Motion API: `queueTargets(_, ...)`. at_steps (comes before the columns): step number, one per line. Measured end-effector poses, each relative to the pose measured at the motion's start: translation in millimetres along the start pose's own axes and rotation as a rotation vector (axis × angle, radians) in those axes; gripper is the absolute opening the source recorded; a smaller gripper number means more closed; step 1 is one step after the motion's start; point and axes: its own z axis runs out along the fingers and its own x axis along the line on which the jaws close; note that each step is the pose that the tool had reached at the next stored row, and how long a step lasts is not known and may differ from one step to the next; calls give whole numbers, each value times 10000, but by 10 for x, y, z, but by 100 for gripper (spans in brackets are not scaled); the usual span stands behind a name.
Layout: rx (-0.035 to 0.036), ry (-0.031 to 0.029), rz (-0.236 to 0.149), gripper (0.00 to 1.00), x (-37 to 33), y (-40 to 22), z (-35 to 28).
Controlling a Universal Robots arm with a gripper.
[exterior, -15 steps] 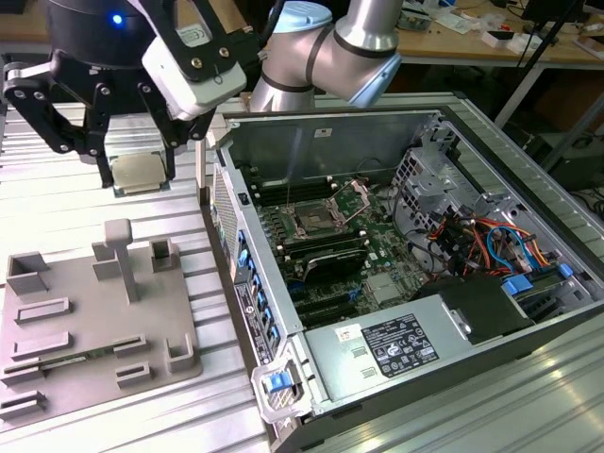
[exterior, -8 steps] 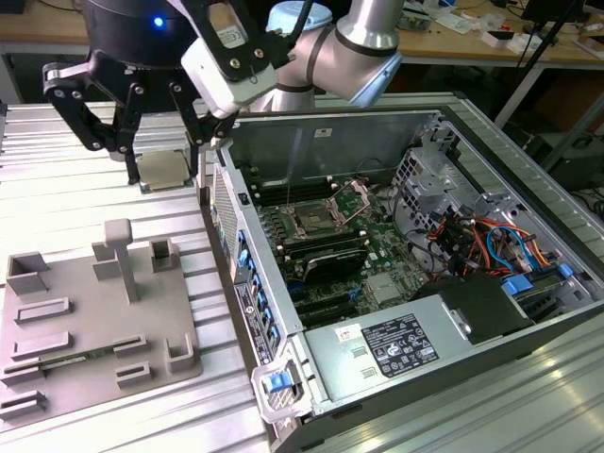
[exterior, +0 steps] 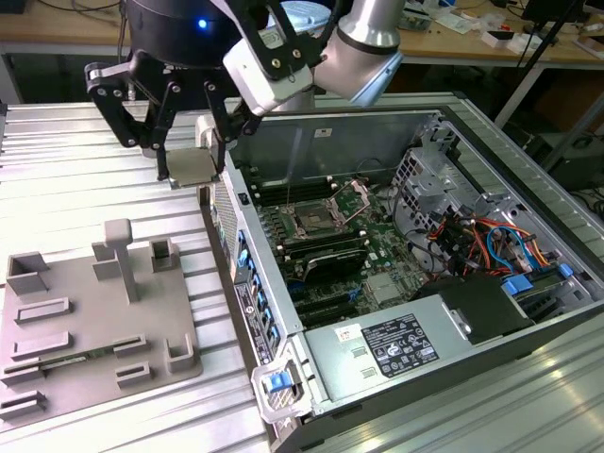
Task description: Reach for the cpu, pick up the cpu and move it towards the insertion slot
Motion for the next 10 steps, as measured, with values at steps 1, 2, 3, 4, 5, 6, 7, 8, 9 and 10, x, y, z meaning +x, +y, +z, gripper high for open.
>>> queueTargets(1, 0, 0, -1, 55, -27, -1, 1)
queueTargets(2, 0, 0, 0, 55, -68, -2, 1)
queueTargets(3, 0, 0, 0, 55, -104, -4, 3)
queueTargets(4, 1, 1, -1, 55, -131, -5, 2)
queueTargets(5, 1, 1, 0, 55, -156, -5, 3)
queueTargets(6, 0, 0, 0, 55, -197, -7, 5)
queueTargets(7, 0, 0, -1, 55, -231, -8, 5)
queueTargets(8, 0, 0, 0, 55, -254, -8, 6)
queueTargets(9, 0, 1, 0, 55, -285, -9, 7)
queueTargets(10, 0, 0, 0, 55, -308, -9, 8)
